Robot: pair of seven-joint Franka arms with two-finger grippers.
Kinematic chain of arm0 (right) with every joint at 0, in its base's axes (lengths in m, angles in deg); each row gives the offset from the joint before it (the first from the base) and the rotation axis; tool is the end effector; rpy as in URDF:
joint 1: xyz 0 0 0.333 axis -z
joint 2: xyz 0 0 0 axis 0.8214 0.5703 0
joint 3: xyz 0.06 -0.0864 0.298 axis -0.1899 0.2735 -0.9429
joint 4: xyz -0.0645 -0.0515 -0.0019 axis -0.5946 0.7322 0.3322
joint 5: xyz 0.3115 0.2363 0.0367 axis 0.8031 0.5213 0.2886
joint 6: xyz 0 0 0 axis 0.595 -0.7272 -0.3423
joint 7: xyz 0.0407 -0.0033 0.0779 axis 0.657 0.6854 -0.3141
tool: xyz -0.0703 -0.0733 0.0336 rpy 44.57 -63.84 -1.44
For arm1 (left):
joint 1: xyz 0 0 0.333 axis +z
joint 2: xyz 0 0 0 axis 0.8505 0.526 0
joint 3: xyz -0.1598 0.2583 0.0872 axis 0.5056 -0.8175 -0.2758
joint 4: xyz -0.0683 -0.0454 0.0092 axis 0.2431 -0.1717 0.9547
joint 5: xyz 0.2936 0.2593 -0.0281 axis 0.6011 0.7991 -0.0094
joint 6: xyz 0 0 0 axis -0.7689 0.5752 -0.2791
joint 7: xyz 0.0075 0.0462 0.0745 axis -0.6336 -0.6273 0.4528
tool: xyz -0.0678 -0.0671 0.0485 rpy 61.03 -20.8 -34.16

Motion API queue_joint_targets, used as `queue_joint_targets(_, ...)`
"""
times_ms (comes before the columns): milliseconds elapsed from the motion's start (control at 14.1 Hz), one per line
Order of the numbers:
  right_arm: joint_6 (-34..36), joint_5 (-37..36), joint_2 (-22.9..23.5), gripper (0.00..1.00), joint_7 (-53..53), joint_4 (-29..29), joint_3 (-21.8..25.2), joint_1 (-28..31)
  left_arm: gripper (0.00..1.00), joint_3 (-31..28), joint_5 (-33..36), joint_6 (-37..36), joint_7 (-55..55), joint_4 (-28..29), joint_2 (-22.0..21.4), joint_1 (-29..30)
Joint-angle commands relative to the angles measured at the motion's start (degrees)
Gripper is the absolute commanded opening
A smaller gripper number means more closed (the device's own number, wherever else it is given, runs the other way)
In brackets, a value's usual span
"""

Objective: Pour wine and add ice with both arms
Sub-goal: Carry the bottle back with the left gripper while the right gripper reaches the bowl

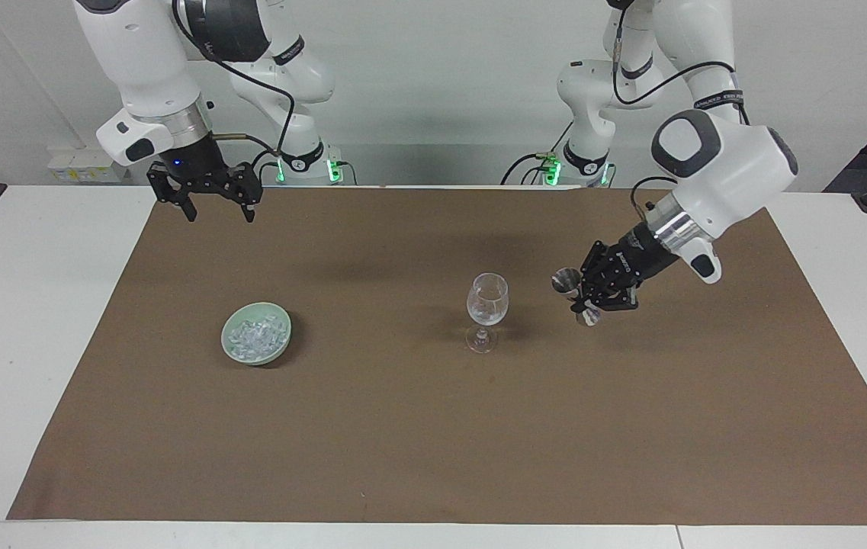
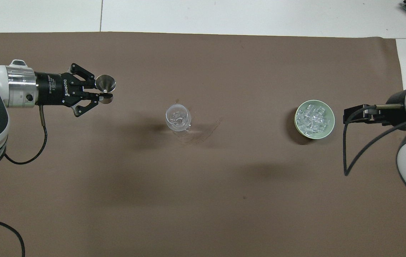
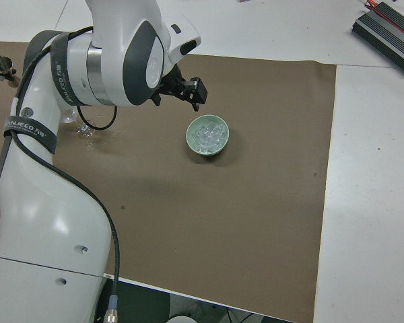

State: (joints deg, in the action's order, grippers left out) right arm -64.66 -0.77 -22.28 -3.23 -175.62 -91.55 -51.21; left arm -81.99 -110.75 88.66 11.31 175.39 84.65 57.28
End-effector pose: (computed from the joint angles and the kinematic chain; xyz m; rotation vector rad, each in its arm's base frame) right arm 0.5521 0.0162 0.5705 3.1351 -0.1021 0.0797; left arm 0.6163 -0.0705 0.4461 1.5888 1.7886 -0.6642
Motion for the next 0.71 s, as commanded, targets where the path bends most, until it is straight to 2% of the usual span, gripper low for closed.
queue_joint_targets(0, -11.5, -0.1, -0.9, 1.00, 0.2, -9.6, -0.4, 0.5, 0.00, 0.6, -4.2, -1.5, 5.5, 2.8, 0.6, 3.2)
queue_joint_targets(213, -23.0, -0.1, 2.6, 1.00, 1.1, -15.4, -0.4, 0.6, 0.00, 0.6, -7.5, -3.0, 12.1, 6.2, 0.6, 6.6)
queue_joint_targets(640, -31.7, -0.2, 6.2, 1.00, 4.9, -20.1, -0.4, 2.5, 0.00, 0.6, -11.5, -4.1, 14.2, 10.3, 1.6, 12.0)
